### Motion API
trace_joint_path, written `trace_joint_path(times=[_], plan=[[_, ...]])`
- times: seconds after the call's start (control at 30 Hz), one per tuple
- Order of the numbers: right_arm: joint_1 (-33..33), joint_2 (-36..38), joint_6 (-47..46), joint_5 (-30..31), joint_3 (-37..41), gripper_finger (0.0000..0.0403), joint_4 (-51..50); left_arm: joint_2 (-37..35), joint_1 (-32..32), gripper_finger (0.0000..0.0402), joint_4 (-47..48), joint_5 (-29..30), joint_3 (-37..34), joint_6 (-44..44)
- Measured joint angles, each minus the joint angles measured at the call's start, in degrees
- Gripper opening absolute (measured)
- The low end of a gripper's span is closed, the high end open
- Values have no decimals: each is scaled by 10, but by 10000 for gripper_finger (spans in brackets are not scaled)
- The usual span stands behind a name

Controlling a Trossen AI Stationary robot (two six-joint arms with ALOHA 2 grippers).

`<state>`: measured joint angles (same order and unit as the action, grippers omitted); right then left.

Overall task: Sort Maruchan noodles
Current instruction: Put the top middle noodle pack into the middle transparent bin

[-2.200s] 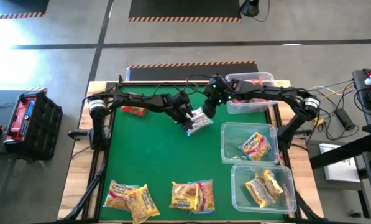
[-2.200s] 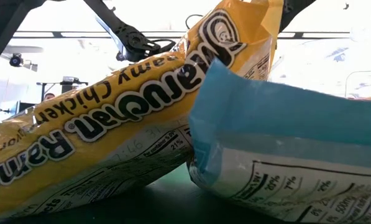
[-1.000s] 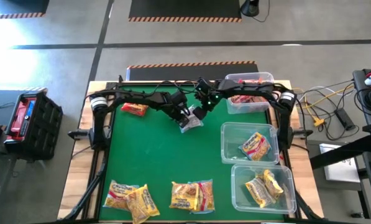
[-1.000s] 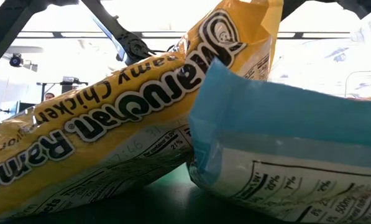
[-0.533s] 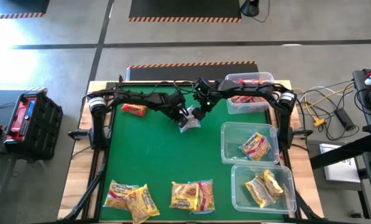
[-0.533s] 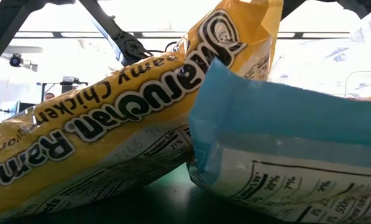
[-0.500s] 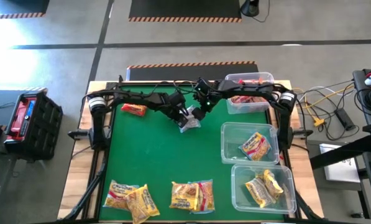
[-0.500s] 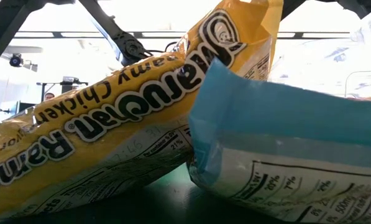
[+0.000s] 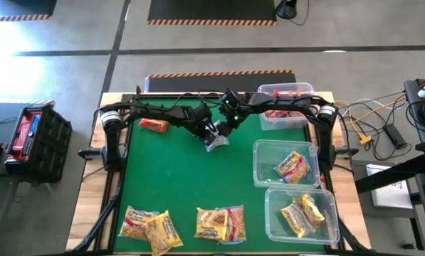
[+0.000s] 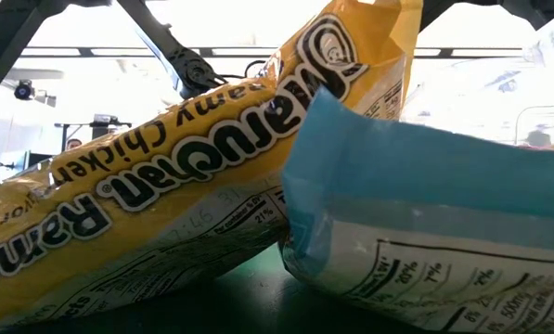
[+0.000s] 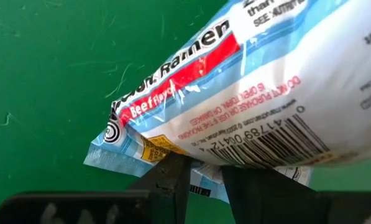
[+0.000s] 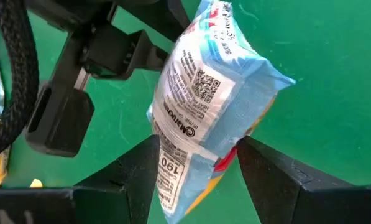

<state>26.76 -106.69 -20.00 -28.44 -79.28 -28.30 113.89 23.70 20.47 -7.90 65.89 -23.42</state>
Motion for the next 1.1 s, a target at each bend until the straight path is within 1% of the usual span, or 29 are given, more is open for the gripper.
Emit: trace_joint_path(times=[0.07,0.2,0.47,0.6,0.73,0.9,1.0,1.1], plan=[[0,0,0,4,2,206,2,0,0,72,0,0,0,0],[-1,0,0,37,2,206,6,0,0,67,-1,0,0,0],[-11,-2,-17,24,3,206,38,0,0,55,-10,1,-2,-26],[-18,-2,-20,69,7,206,38,0,0,52,-18,1,-3,-42],[-20,-2,-25,74,12,206,46,0,0,51,-24,0,-3,-55],[-24,-1,-32,77,30,205,80,0,0,51,-33,0,-2,-76],[-25,-1,-32,77,40,199,90,1,0,51,-35,0,1,-78],[-25,0,-32,76,44,182,93,1,-1,51,-36,0,3,-87]])
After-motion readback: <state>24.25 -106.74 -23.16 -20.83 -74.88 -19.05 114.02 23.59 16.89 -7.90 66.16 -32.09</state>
